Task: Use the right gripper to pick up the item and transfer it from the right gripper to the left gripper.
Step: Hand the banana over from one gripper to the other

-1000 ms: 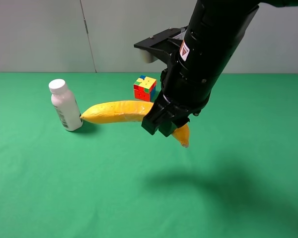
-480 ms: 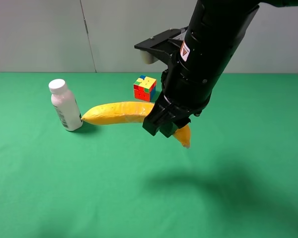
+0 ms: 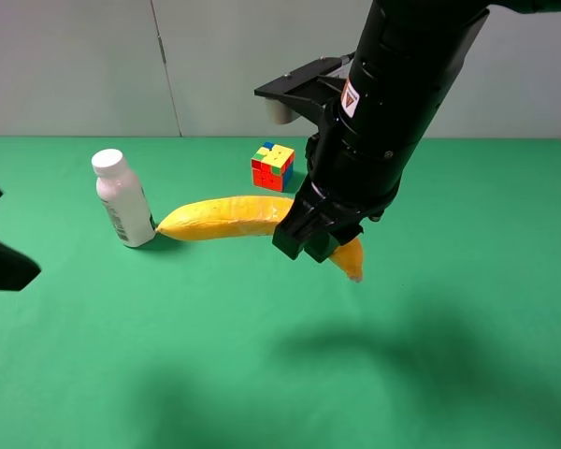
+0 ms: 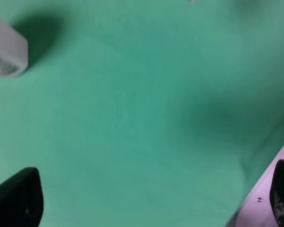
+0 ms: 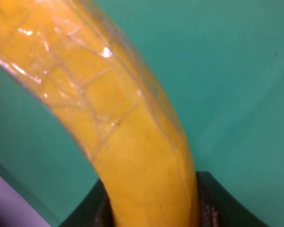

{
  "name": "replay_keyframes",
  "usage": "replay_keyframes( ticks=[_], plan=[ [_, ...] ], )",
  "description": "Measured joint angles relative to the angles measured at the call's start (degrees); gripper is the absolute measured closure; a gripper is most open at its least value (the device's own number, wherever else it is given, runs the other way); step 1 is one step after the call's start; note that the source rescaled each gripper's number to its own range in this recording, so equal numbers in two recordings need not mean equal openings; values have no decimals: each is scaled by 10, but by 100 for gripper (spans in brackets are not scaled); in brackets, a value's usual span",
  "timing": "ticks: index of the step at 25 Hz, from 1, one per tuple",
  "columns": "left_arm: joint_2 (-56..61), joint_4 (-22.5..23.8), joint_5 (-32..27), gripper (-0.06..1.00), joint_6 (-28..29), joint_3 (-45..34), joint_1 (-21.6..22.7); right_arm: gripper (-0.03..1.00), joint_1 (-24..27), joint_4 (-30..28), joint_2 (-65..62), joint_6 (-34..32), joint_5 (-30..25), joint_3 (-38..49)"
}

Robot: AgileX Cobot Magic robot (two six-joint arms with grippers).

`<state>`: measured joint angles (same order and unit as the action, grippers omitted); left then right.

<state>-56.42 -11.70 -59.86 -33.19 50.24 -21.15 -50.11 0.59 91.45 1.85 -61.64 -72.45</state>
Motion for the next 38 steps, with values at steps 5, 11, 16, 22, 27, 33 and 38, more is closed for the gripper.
replay_keyframes(
  ticks=[5,11,16,22,27,33,38],
  plan=[
    [-83,9,5,2,-32,64,-43,97,0,0,0,5,0,0],
    [-175,18,9,2,-65,113,-98,97,0,0,0,10,0,0],
    [-210,32,26,2,-83,119,-127,97,0,0,0,11,0,0],
    [-215,34,73,2,-117,122,-128,97,0,1,0,11,0,0],
    [-240,15,86,2,-130,122,-128,97,0,2,0,11,0,0],
    [-266,-12,107,3,-159,122,-144,97,0,6,0,11,2,0],
    [-287,-12,114,3,-163,122,-182,97,0,7,0,11,2,0]
  ],
)
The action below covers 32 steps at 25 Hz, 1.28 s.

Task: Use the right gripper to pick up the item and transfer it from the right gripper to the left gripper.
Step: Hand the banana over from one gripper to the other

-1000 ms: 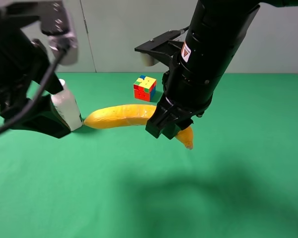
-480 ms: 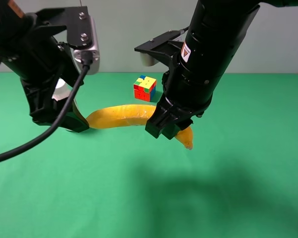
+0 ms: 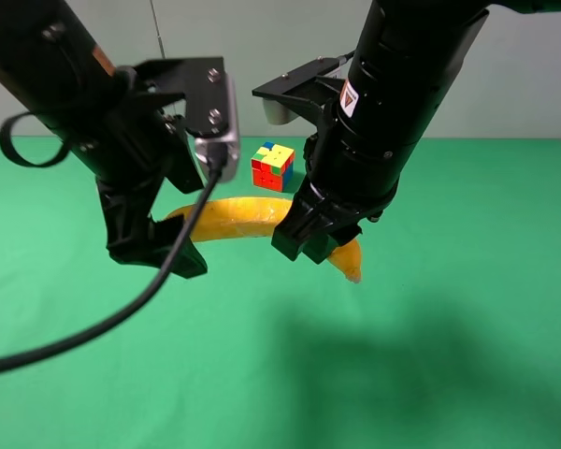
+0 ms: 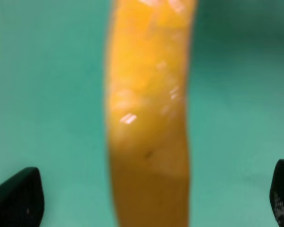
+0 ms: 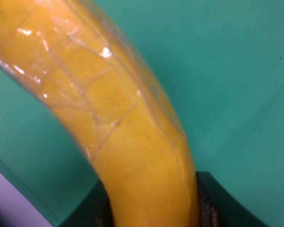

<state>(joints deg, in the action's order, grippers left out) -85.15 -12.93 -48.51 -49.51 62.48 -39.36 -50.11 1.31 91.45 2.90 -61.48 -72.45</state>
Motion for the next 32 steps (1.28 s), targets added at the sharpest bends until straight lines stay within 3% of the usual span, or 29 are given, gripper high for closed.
replay_keyframes(
  ticks=[12,14,17,25,32],
  plan=[
    [-17,2,6,7,-1,3,-16,97,0,13,0,0,-2,0],
    [-17,2,5,14,0,3,-16,97,0,14,0,0,-2,0],
    [-17,6,1,32,1,3,-16,97,0,14,0,0,-2,0],
    [-17,21,-10,91,2,7,-16,97,0,19,0,3,-6,0],
    [-17,22,-12,92,8,7,-16,97,0,22,0,3,-8,0]
  ],
)
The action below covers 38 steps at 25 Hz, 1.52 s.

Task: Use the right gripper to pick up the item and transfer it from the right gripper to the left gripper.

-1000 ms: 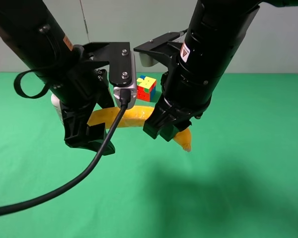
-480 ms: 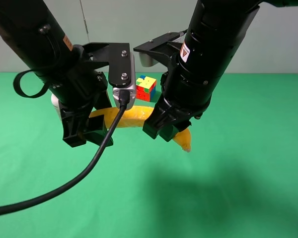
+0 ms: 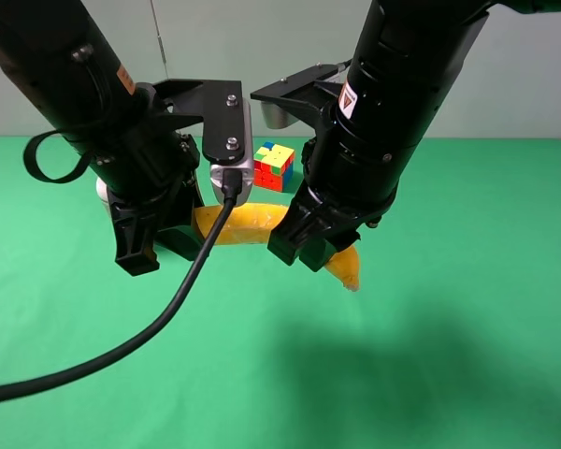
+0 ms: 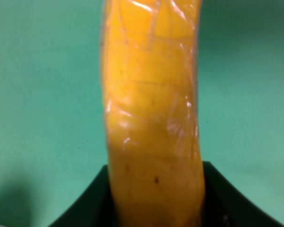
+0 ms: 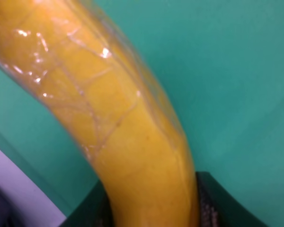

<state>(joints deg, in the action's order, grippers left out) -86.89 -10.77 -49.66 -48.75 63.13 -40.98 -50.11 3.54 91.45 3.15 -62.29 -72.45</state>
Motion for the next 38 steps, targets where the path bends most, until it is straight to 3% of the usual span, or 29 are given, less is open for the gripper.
replay_keyframes(
  ticks=[20,21,22,24,26,29,38],
  plan=[
    [0,0,0,92,0,0,0,96,0,1,0,0,-1,0],
    [0,0,0,92,0,0,0,88,0,1,0,-3,-1,0],
    [0,0,-1,93,-1,0,0,72,0,0,0,-5,2,0],
    [0,-1,-7,93,-2,0,0,26,0,-2,0,-10,10,0],
    [0,-1,-7,93,-2,0,0,8,0,-3,0,-13,10,0],
    [0,-2,-7,93,-2,0,0,0,0,-3,0,-13,10,0],
    [0,5,-30,93,-2,0,0,-2,0,-23,0,-16,7,-5]
  ],
)
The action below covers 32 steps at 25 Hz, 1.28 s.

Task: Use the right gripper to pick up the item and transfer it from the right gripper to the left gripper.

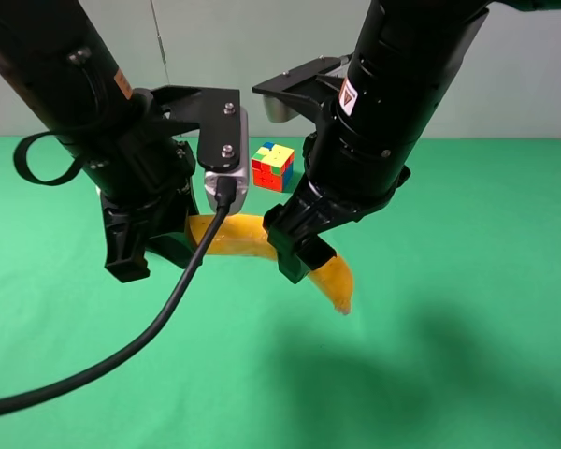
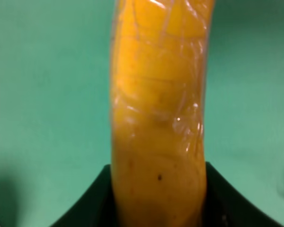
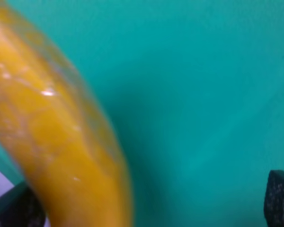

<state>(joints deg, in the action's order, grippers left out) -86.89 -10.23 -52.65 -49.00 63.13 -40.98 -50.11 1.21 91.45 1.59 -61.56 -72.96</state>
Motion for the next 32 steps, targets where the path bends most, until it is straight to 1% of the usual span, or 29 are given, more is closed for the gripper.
replay_keyframes(
  ticks=[3,8,12,16,17,19,21,25,27,32],
  plan=[
    [2,11,-5,93,0,0,0,-3,0,-4,0,-6,-8,-9],
    [25,16,2,93,4,1,0,-3,6,-22,-8,-16,-15,-12],
    [32,16,19,93,8,4,0,-3,41,-12,-13,-21,-21,-12],
    [32,9,35,93,14,4,0,-3,78,-1,-45,-21,-30,-12],
    [33,11,29,94,12,6,0,-3,89,-12,-55,-21,-34,-12],
    [33,20,-15,94,4,3,0,-3,114,-45,-84,-23,-40,-12],
    [33,21,-19,94,2,3,0,-3,133,-56,-108,-24,-53,-12],
    [33,22,-19,94,2,3,0,-3,139,-57,-158,-25,-75,-12],
    [33,22,-19,94,2,3,0,-3,139,-58,-180,-28,-77,-12],
    [33,23,-19,94,2,3,0,-3,139,-89,-232,-69,-79,-12]
  ],
)
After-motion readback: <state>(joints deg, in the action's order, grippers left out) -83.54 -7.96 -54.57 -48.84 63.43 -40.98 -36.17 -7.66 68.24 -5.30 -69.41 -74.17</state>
